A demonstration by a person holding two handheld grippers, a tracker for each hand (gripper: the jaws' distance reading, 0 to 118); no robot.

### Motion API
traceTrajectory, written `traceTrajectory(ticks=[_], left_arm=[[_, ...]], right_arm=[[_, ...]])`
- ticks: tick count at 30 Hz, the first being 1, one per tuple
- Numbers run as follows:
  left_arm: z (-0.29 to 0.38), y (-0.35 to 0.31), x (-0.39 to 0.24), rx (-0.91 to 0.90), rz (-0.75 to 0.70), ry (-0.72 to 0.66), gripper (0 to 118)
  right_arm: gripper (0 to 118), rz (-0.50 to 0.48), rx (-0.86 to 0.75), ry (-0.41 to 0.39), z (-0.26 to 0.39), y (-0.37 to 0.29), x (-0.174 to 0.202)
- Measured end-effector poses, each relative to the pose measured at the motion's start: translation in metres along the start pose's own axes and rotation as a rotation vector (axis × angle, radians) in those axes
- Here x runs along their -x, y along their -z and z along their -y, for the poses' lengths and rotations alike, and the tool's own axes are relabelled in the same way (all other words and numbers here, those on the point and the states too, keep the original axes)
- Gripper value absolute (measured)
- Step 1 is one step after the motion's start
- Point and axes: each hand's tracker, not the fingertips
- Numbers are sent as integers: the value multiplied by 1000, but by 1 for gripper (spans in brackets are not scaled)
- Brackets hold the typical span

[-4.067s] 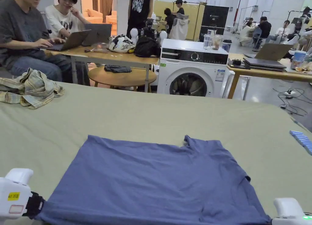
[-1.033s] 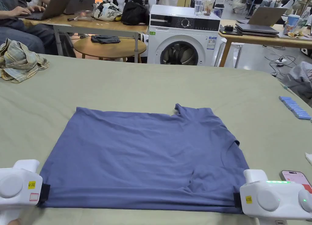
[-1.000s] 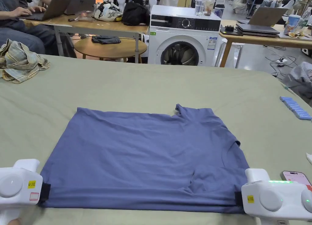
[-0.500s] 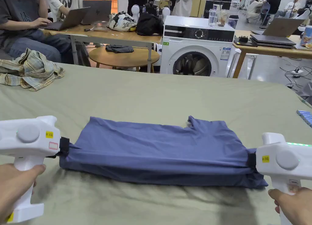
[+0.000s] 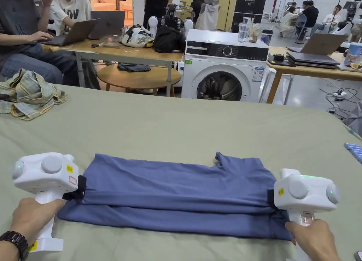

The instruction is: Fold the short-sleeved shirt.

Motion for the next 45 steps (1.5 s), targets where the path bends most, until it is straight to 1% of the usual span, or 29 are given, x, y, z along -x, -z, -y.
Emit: traceTrajectory(ticks=[2,3,4,5,6,7,12,13,14,15,16,17,18,20,21,23,25,27,30,32,33,34,35,36,38,41,42,44,45], left_arm=[[0,1,-3,-7,-2,5,3],[-1,0,-5,-5,-2,16,7],[-1,-1,-6,-11,-11,26,20],[0,-5,-8,-19,-17,41,31],[2,-12,-10,-39,-16,67,35],[4,-19,-12,-74,-15,78,37],[22,-62,-20,-261,52,105,37],[29,-69,-23,-292,45,102,37],[37,-77,-25,-324,51,122,37],[47,-84,-28,-373,45,130,35],[54,-89,-28,-408,30,137,22],[64,-96,-30,-437,23,148,5],[72,-100,-32,-461,17,157,0],[84,-103,-35,-467,-9,182,0],[89,-105,-35,-452,-28,178,0],[94,-105,-29,-442,-10,174,0],[92,-100,-21,-402,-25,177,0],[85,-98,-12,-357,-41,173,0],[59,-86,4,-260,-30,127,0],[46,-79,9,-163,-23,109,1],[36,-71,14,-133,-28,98,11],[27,-63,17,-69,-19,102,26],[19,-53,22,-32,-1,102,38],[10,-42,26,0,-15,103,43],[2,-23,30,75,-39,77,46],[6,0,33,195,-2,28,46],[10,9,32,250,-19,17,46],[18,2,23,169,-52,71,45],[21,0,18,158,-74,69,42]], right_arm=[[6,0,-1,-5,-1,2,0],[13,4,-6,-11,-2,1,-1],[22,17,-29,-18,-2,-3,0],[27,34,-68,-27,-2,-10,2],[32,35,-104,-30,-1,-17,3],[36,41,-131,-32,-1,-23,3],[36,11,-310,-3,18,-67,24],[30,4,-334,-10,22,-74,29],[18,-3,-367,-8,28,-81,34],[5,1,-396,-9,34,-88,41],[0,1,-410,-15,38,-92,46],[0,9,-417,-22,42,-95,50],[0,11,-428,-25,47,-98,55],[0,5,-441,-29,54,-102,61],[0,-7,-443,-34,57,-103,63],[0,-2,-444,-30,64,-104,67],[0,-16,-441,-31,69,-105,69],[0,-5,-426,-42,75,-108,75],[0,-16,-405,-48,79,-105,74],[0,-16,-390,-49,82,-102,73],[0,-15,-381,-51,83,-101,72],[0,-9,-371,-51,83,-99,71],[0,-9,-364,-52,84,-98,70],[0,-9,-358,-51,85,-97,68],[0,-5,-343,-52,86,-95,66],[0,6,-331,-54,89,-93,60],[0,11,-324,-54,90,-92,59],[0,16,-316,-53,90,-92,55],[0,20,-311,-51,90,-92,53]])
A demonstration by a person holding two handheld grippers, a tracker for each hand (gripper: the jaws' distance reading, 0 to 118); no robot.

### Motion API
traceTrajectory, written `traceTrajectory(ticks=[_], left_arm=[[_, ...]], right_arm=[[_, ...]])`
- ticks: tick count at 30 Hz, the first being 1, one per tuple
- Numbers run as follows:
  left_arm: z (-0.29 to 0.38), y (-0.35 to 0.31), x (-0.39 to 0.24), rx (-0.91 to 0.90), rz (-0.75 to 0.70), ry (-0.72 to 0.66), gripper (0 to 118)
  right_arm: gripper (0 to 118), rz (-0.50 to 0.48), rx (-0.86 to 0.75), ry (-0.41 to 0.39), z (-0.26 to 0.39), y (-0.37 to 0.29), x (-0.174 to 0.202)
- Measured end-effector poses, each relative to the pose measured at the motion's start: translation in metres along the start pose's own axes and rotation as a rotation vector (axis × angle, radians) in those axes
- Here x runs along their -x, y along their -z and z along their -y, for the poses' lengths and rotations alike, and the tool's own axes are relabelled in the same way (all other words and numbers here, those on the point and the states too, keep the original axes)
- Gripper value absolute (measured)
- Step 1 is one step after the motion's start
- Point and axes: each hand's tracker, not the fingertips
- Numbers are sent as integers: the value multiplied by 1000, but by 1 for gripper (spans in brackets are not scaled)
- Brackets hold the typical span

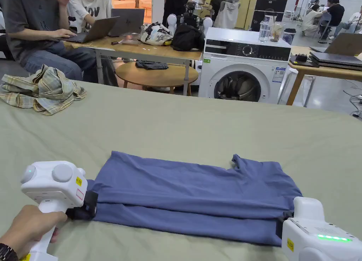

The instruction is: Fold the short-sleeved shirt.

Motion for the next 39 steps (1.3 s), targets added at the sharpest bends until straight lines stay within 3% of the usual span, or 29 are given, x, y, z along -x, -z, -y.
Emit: traceTrajectory(ticks=[3,8,9,10,11,14,20,23,24,25,26,28,29,31,39], left_arm=[[19,-7,-23,-46,-66,114,7],[37,-15,-39,-93,-62,162,2],[39,-18,-38,-103,-58,157,2],[41,-22,-37,-120,-53,143,2],[40,-24,-32,-126,-45,136,2],[44,-32,-27,-152,-31,128,2],[47,-39,-17,-167,7,93,2],[47,-37,-15,-164,10,93,2],[47,-36,-15,-161,10,95,2],[48,-36,-15,-159,10,95,2],[50,-37,-15,-163,9,93,2],[52,-35,-16,-163,9,97,2],[53,-36,-16,-170,5,98,2],[55,-38,-14,-179,12,88,2],[61,-86,1,-252,69,70,2]], right_arm=[[0,0,22,10,-1,3,-9],[1,17,49,45,-18,4,-43],[11,26,55,51,-23,5,-52],[33,33,68,61,-27,9,-62],[45,34,94,73,-31,12,-71],[51,23,156,92,-34,28,-91],[51,-40,352,92,-13,66,-95],[45,-73,486,97,10,94,-93],[40,-59,418,88,13,90,-91],[16,-61,375,74,12,86,-90],[1,-73,398,79,9,82,-89],[0,-184,400,132,9,83,-88],[0,-97,397,90,8,83,-84],[0,-95,380,37,7,80,-79],[0,-67,311,5,-19,16,-79]])
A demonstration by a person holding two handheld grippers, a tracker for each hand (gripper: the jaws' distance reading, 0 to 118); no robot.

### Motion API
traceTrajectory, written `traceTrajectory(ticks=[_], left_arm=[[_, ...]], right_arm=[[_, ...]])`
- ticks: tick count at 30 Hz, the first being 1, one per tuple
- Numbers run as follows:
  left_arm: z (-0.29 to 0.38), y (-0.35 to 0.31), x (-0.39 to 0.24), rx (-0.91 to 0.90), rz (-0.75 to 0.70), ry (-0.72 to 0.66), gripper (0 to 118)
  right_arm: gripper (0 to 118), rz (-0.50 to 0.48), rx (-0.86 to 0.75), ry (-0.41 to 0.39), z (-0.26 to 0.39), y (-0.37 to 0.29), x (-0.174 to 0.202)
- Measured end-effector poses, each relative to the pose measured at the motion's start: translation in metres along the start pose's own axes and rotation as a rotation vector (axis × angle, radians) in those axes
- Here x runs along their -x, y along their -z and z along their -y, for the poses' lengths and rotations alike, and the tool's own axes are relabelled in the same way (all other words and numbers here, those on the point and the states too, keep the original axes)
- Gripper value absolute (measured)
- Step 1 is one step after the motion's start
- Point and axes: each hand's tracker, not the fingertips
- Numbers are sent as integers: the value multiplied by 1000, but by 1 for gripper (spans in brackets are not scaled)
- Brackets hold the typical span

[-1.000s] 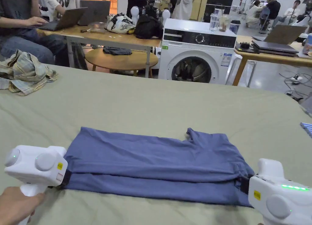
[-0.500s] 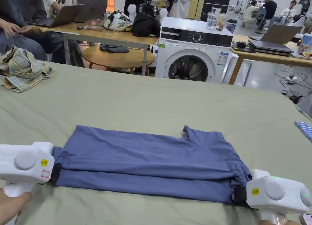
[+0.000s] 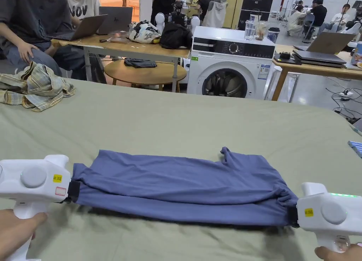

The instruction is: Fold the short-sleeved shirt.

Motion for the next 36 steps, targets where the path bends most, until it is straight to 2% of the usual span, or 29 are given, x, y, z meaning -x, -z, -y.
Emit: traceTrajectory(ticks=[8,14,19,21,23,24,25,27,30,34,35,36], left_arm=[[41,-32,17,58,16,13,2],[84,-19,17,117,-10,26,2],[95,9,15,144,-48,30,2],[94,7,13,137,-57,34,2],[89,4,14,136,-54,14,8],[87,0,13,138,-52,-8,17],[84,-5,12,133,-53,-20,25],[78,-18,7,61,-75,-5,26],[68,-39,-4,-46,-67,7,32],[57,-55,-23,-228,-18,33,32],[56,-57,-30,-273,-18,56,32],[55,-52,-30,-323,-31,83,32]], right_arm=[[0,47,66,-94,49,-50,10],[0,56,132,-64,91,-28,9],[1,79,146,-54,99,-6,14],[6,91,139,-63,96,-8,18],[36,103,146,-53,91,-11,18],[50,110,135,-45,89,-16,20],[54,131,103,-37,86,-22,22],[54,176,24,-43,77,-40,27],[54,134,-103,-10,59,-61,37],[54,84,-295,1,44,-72,56],[53,80,-338,6,42,-73,61],[47,62,-389,14,42,-74,67]])
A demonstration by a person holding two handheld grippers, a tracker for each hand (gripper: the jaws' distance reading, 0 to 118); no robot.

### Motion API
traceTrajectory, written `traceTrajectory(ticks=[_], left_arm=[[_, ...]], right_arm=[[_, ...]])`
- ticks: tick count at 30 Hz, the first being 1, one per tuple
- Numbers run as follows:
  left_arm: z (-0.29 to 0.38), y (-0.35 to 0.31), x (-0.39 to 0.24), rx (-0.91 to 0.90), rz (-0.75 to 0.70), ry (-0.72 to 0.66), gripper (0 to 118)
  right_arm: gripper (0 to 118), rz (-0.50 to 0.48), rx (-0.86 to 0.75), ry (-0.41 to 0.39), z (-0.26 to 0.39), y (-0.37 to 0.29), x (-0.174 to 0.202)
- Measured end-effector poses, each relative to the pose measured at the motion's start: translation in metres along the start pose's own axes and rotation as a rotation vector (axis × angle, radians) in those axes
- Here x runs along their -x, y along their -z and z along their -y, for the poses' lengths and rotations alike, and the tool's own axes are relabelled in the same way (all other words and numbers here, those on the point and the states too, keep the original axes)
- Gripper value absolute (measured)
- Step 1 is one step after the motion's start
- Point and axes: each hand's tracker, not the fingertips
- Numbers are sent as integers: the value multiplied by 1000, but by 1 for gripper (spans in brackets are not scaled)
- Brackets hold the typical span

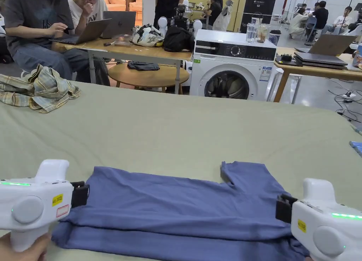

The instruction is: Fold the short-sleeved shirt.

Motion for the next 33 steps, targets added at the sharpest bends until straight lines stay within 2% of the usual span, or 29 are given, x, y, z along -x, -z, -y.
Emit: traceTrajectory(ticks=[2,3,4,5,11,14,18,19,21,23,24,26,31,33], left_arm=[[0,-3,-12,-75,-26,39,31],[0,-3,-18,-104,-38,47,24],[2,1,-22,-105,-38,46,2],[1,4,-25,-93,-33,41,0],[-19,34,-23,-55,-29,14,0],[-43,69,-5,32,-19,-40,0],[-76,130,20,189,-10,-27,0],[-83,146,25,235,-17,-33,11],[-93,166,30,305,24,-67,15],[-102,190,37,379,64,-108,35],[-103,195,35,388,73,-121,41],[-106,214,33,423,58,-109,48],[-87,245,15,561,17,-26,49],[-89,236,6,476,-17,20,40]], right_arm=[[7,-9,-50,13,-2,1,12],[0,-22,-77,22,-3,0,20],[0,-8,-89,20,-4,1,27],[0,-5,-101,17,-3,2,32],[0,-57,-103,13,-9,19,49],[0,-69,-77,-3,-10,31,56],[0,-83,-35,-28,-11,46,58],[0,-85,-21,-32,-11,50,59],[0,-82,-3,-31,-10,57,58],[0,-82,19,-32,-9,64,56],[0,-82,31,-32,-8,67,56],[0,-83,47,-38,-7,72,54],[0,-72,83,-64,-4,77,51],[0,-67,96,-69,-4,80,47]])
